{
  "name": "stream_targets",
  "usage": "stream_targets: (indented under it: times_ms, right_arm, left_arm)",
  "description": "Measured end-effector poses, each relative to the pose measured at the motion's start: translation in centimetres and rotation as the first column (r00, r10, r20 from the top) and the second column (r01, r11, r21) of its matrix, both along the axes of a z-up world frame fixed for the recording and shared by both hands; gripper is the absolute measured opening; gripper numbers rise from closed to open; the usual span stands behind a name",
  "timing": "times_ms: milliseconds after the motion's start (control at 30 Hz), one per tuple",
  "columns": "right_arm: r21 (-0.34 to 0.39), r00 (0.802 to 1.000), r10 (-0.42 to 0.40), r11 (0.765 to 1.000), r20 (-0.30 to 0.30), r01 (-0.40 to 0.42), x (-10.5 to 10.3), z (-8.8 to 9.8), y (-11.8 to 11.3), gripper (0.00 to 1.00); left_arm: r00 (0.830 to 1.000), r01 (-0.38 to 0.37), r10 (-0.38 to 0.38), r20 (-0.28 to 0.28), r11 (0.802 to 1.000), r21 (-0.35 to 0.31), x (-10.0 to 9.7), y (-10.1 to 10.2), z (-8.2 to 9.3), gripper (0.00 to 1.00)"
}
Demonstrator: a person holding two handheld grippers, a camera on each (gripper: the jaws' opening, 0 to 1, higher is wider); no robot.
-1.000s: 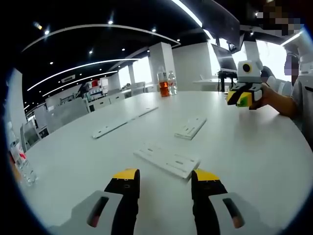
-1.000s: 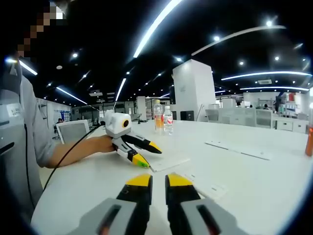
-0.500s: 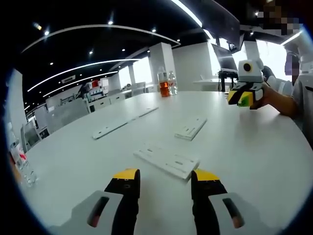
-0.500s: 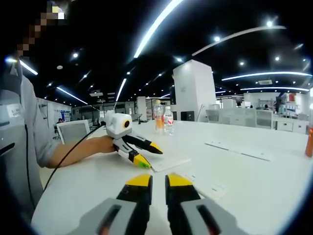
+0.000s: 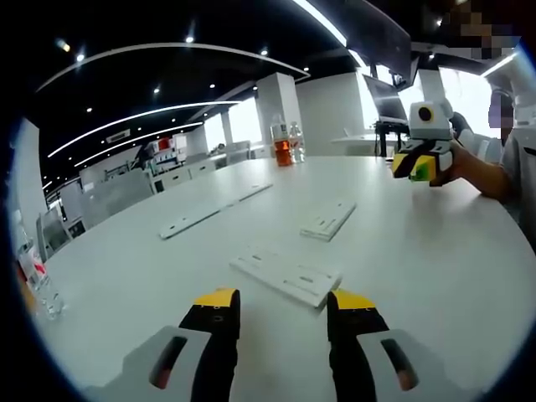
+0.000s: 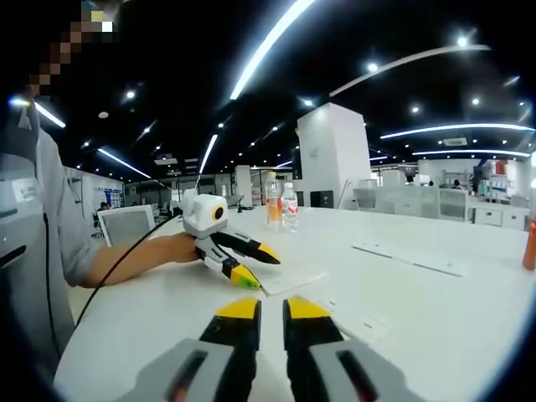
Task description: Locate the socket holder cover, grip the socket holder cover, clip it into the socket holder slot.
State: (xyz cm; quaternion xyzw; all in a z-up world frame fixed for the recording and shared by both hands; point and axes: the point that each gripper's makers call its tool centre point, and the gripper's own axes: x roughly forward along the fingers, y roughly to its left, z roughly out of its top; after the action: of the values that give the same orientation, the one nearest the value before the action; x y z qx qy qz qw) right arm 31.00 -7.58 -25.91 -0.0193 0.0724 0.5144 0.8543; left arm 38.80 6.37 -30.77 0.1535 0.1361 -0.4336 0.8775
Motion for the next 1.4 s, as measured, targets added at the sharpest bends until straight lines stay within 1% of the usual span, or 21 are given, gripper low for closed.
stream_targets:
  times_ms: [367, 800, 867, 967, 1000, 1033, 1067, 1100, 1167, 1300, 1333, 1400]
  right_arm:
    - [-0.001, 1.0, -0.001, 1.0, 0.001, 0.001, 0.0, 0.0, 0.0, 0.12]
    - [-0.002, 1.0, -0.001, 1.0, 0.003, 0.001, 0.1, 0.0, 0.0, 0.12]
    - [-0.002, 1.0, 0.0, 1.0, 0.003, 0.0, 0.1, 0.0, 0.0, 0.12]
    - [-0.002, 1.0, 0.0, 1.0, 0.004, 0.0, 0.1, 0.0, 0.0, 0.12]
    - [-0.002, 1.0, 0.0, 1.0, 0.005, 0.0, 0.1, 0.1, 0.0, 0.12]
    - [-0.002, 1.0, 0.0, 1.0, 0.005, 0.0, 0.1, 0.1, 0.0, 0.12]
    - [-0.001, 1.0, -0.001, 1.0, 0.005, 0.001, 0.1, 0.1, 0.0, 0.12]
    - [-0.002, 1.0, -0.001, 1.0, 0.006, 0.001, 0.1, 0.1, 0.0, 0.12]
    - [-0.002, 1.0, -0.002, 1.0, 0.005, 0.002, 0.2, 0.1, 0.0, 0.12]
    - [-0.003, 1.0, -0.006, 1.0, 0.005, 0.006, 0.2, 0.1, -0.1, 0.12]
    - [-0.003, 1.0, -0.007, 1.0, 0.006, 0.007, 0.3, 0.1, -0.1, 0.12]
    - [-0.006, 1.0, -0.014, 1.0, 0.005, 0.014, 0.4, 0.0, -0.2, 0.12]
  left_arm:
    - [1.0, -0.001, 0.001, 0.001, 1.0, -0.001, 0.0, -0.3, 0.0, 0.42]
    - [0.999, -0.033, 0.033, -0.004, 0.999, -0.002, 0.5, 0.0, 0.0, 0.48]
    - [0.999, -0.032, 0.032, -0.008, 0.999, -0.004, 0.5, 0.0, -0.1, 0.47]
    - [1.0, -0.013, 0.013, -0.011, 1.0, -0.006, 0.2, -0.2, -0.1, 0.43]
    - [1.0, -0.006, 0.006, -0.012, 1.0, -0.014, 0.0, -0.3, 0.0, 0.41]
    - [1.0, 0.009, -0.009, -0.017, 0.999, -0.036, -0.2, -0.6, 0.3, 0.42]
    - [1.0, 0.017, -0.018, -0.023, 0.997, -0.069, -0.4, -0.8, 0.8, 0.44]
    - [0.999, 0.02, -0.022, -0.031, 0.996, -0.084, -0.5, -0.9, 0.9, 0.46]
    - [0.999, 0.024, -0.027, -0.033, 0.996, -0.085, -0.7, -0.8, 1.1, 0.48]
    - [0.999, 0.027, -0.029, -0.021, 0.997, -0.073, -0.8, -0.7, 1.2, 0.48]
    - [1.0, 0.022, -0.023, -0.012, 0.997, -0.071, -0.7, -0.7, 1.4, 0.47]
    - [0.999, 0.029, -0.028, 0.025, 0.997, -0.075, -0.8, -0.8, 2.1, 0.46]
